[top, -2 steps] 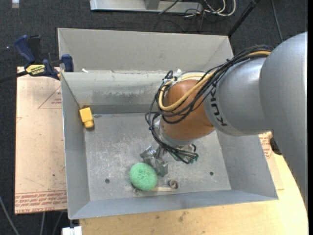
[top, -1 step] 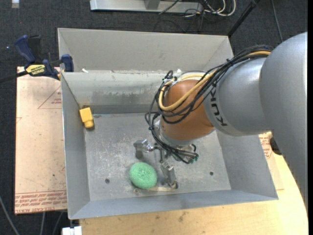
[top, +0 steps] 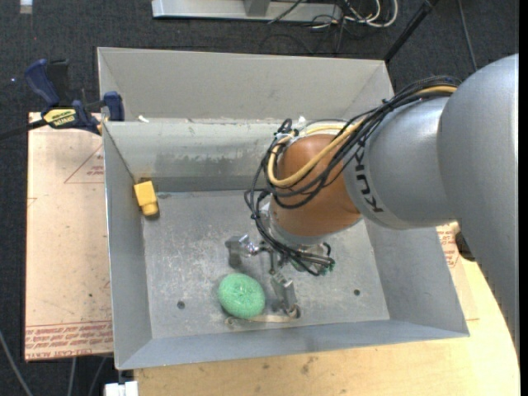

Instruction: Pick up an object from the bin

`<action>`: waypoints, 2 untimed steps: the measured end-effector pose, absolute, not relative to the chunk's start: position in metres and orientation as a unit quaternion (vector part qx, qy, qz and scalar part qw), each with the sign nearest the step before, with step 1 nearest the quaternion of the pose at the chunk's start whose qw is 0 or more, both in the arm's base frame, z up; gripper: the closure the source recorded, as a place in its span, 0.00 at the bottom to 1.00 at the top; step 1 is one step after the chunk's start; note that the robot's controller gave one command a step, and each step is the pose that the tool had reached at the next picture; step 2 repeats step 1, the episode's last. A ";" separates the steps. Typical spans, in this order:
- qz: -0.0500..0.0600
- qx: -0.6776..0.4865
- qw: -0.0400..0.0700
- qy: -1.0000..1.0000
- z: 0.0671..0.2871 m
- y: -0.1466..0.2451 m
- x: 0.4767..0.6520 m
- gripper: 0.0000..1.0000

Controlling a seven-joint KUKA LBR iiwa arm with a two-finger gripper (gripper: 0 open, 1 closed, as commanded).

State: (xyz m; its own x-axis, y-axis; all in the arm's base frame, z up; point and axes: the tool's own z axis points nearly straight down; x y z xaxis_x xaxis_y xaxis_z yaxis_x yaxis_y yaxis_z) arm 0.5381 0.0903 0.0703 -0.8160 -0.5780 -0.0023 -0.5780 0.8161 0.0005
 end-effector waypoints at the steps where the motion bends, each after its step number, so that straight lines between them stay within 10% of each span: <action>1: 0.000 -0.361 0.001 0.932 0.070 0.104 0.520 0.00; 2: 0.000 -0.361 0.001 0.932 0.070 0.104 0.520 0.00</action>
Offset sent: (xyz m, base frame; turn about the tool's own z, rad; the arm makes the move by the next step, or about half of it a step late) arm -0.0381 0.0327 -0.0003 -0.4657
